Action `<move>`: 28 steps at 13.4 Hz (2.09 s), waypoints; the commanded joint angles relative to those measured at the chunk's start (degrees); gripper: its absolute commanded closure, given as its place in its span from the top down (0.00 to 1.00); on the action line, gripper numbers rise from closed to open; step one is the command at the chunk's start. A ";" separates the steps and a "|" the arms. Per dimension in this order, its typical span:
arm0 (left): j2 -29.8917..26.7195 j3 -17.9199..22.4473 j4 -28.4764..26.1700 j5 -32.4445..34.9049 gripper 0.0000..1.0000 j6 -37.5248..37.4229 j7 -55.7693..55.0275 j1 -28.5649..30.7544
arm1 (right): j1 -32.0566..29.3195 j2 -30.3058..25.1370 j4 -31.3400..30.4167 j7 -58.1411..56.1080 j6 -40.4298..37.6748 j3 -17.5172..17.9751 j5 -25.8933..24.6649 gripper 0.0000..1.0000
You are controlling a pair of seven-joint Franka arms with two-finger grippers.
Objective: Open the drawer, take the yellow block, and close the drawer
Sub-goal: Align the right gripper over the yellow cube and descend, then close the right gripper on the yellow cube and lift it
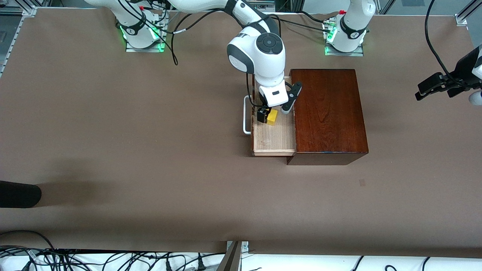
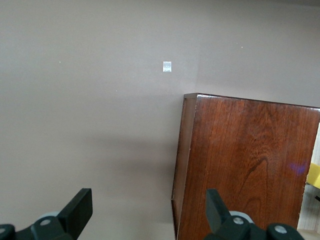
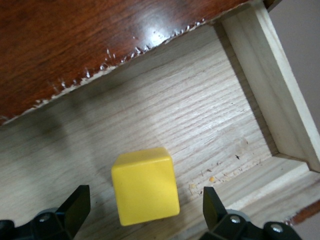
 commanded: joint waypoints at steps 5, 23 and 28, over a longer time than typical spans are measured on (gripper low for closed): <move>0.94 -0.18 1.71 -1.51 1.00 -0.15 1.31 0.68 | 0.25 3.16 1.28 0.17 1.47 0.13 -1.73 1.00; 0.94 -0.27 1.71 -1.51 1.00 -0.15 1.31 0.68 | -0.53 0.10 10.33 0.43 -13.90 0.22 -1.47 0.00; 1.03 -0.27 1.71 -1.59 1.00 -0.15 1.31 0.68 | -5.88 -4.65 10.07 1.48 -17.34 -0.22 0.63 0.00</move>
